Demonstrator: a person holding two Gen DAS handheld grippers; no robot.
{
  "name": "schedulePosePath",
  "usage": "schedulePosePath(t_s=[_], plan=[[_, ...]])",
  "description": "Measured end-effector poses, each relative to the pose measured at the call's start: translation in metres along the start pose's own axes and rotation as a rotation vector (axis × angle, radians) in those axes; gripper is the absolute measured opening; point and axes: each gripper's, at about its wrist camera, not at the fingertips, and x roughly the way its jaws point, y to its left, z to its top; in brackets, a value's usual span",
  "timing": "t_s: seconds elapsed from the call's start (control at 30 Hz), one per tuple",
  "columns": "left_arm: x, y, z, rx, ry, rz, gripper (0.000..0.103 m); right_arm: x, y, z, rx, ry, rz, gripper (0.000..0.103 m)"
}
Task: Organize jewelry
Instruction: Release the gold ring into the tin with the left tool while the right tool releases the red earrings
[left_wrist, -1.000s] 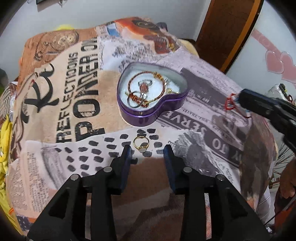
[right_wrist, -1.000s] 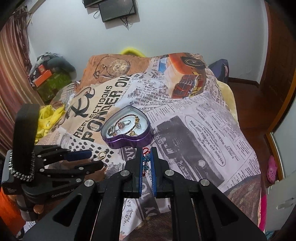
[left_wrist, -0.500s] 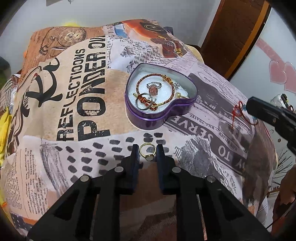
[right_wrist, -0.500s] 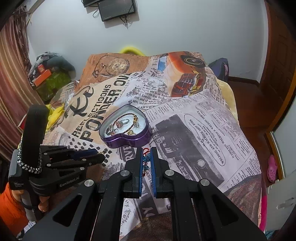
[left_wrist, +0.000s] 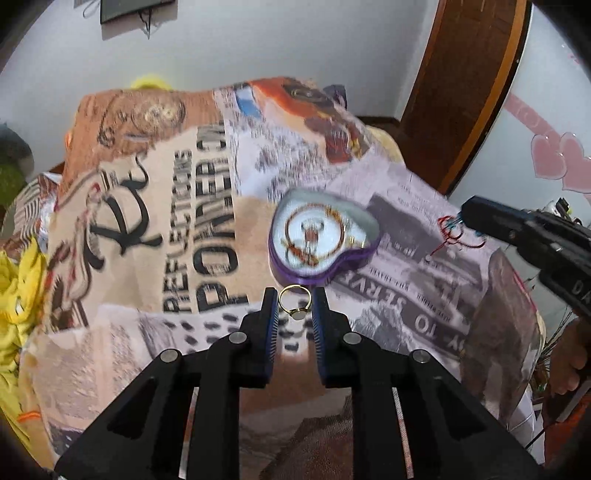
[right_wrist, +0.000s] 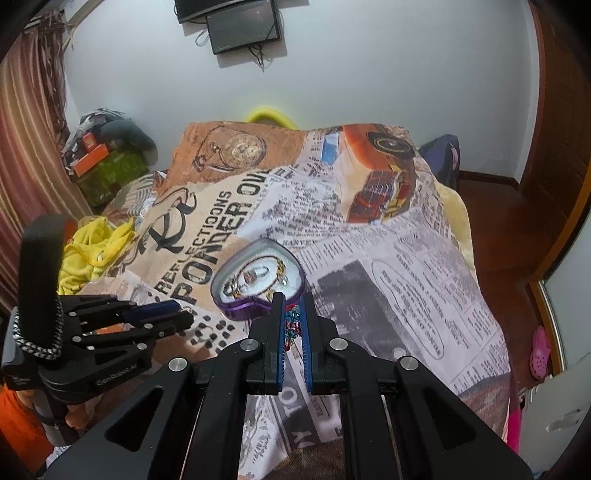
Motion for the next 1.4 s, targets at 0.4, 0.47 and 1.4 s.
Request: schedulePosePath(t_s=[0.4, 0.47, 1.4], plan=[[-0.002, 0.000, 0.031, 0.029, -0.051, -0.008, 0.017, 0.011, 0.016, 0.026, -0.041, -0.041, 0.031, 0.007], [0.002, 0.000, 0.036, 0.034, -0.050, -0.014, 0.017, 0.020, 0.017, 0.031, -0.044, -0.033, 0.041, 0.007], [0.055, 0.009, 0.045, 0.019, 0.042, -0.071, 0.017, 0.088, 0.009, 0.038, -0.006, 0.148, 0.119, 0.007]])
